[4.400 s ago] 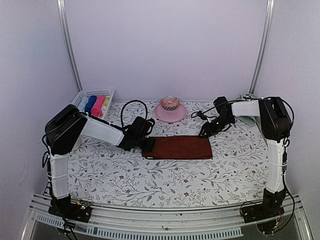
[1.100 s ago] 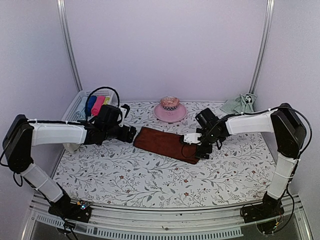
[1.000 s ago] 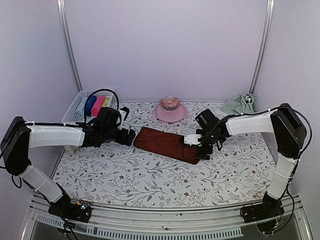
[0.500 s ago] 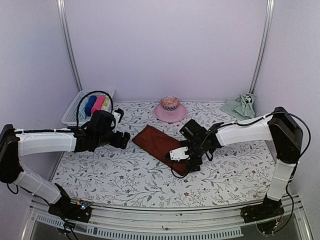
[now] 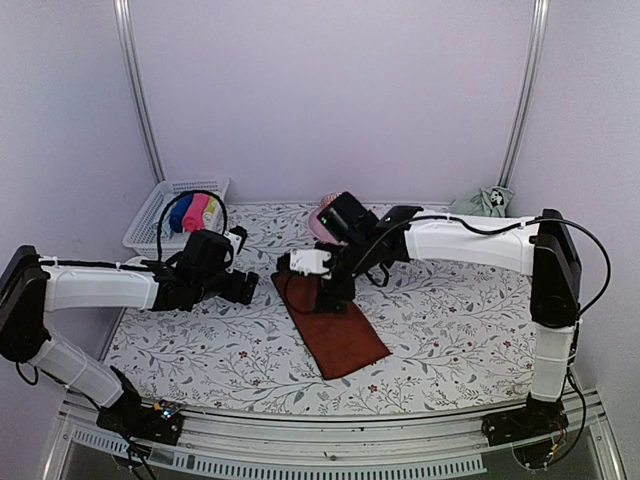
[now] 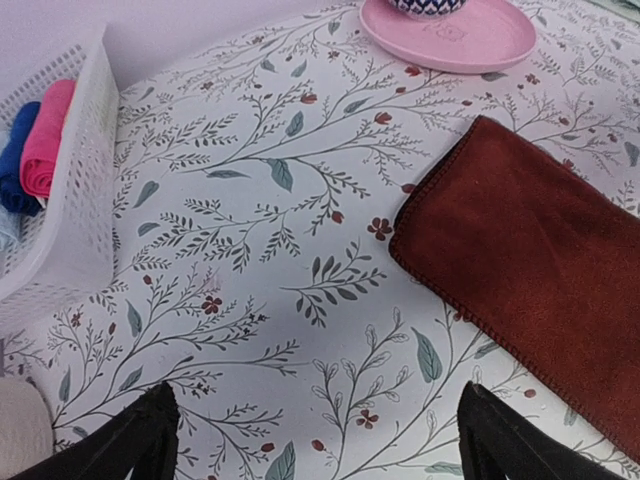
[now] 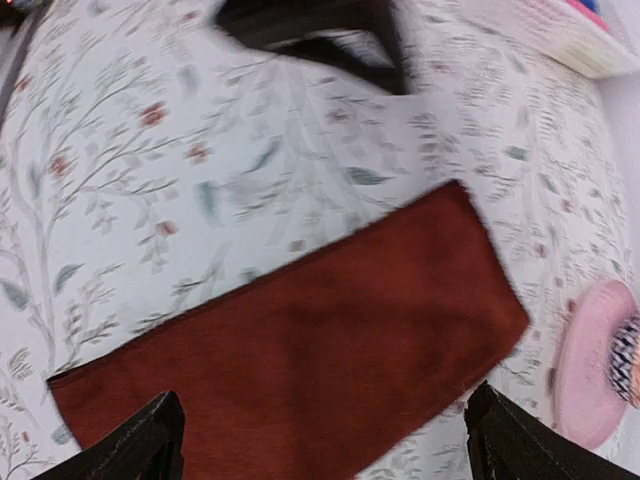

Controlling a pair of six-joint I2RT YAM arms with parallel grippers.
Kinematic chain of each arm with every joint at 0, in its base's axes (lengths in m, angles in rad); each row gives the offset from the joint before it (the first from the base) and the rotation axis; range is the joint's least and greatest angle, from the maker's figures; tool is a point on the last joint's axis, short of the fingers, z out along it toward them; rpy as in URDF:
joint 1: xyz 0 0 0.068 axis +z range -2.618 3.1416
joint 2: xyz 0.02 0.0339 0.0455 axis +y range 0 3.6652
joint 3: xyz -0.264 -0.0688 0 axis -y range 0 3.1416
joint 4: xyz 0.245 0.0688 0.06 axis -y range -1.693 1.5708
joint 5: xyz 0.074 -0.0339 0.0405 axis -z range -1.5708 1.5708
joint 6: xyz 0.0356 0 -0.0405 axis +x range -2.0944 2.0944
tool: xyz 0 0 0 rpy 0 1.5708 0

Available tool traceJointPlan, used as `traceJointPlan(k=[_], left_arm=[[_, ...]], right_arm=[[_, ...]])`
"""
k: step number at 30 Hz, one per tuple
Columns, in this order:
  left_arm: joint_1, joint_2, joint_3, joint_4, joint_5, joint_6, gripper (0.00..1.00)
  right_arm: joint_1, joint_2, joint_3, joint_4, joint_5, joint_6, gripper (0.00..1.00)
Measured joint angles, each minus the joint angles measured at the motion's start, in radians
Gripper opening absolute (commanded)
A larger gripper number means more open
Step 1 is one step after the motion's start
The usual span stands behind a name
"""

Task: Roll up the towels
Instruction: Rotate the towel at the center of the board.

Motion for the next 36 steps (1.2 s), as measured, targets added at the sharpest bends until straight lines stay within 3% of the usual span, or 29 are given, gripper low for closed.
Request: traceJointPlan(k=[2, 6, 12, 19, 22, 24, 30, 36], left_arm=[[0.000, 0.001, -0.018, 0.031, 0.008, 0.009, 0.97], [-0.001, 0.002, -0.071, 0.105, 0.028, 0.031, 0.97], [-0.012, 0.016, -0.130, 0.206, 0.057, 0.050, 0.97], [-0.048, 0.065, -0.131, 0.263, 0.060, 0.056, 0.97], [-0.061, 0.073, -0.131, 0.263, 0.056, 0.056, 0.97], [-0.065, 0.074, -0.131, 0.263, 0.055, 0.056, 0.97], [-0.071, 0.076, -0.131, 0.264, 0.043, 0.057, 0.97], [-0.075, 0.076, -0.131, 0.263, 0.026, 0.060, 0.97]], right_arm=[[-0.093, 0.046, 0.134, 0.008, 0.029, 0.054, 0.97], [-0.232, 0.189, 0.361, 0.035, 0.058, 0.180, 0.80], [-0.291, 0.385, 0.513, 0.036, 0.053, 0.329, 0.79], [-0.283, 0.515, 0.525, 0.014, 0.002, 0.450, 0.79], [-0.283, 0.534, 0.525, 0.013, -0.011, 0.480, 0.71], [-0.284, 0.538, 0.526, 0.013, -0.017, 0.493, 0.58], [-0.286, 0.539, 0.532, 0.013, -0.037, 0.520, 0.53], [-0.289, 0.542, 0.532, 0.013, -0.060, 0.537, 0.38]])
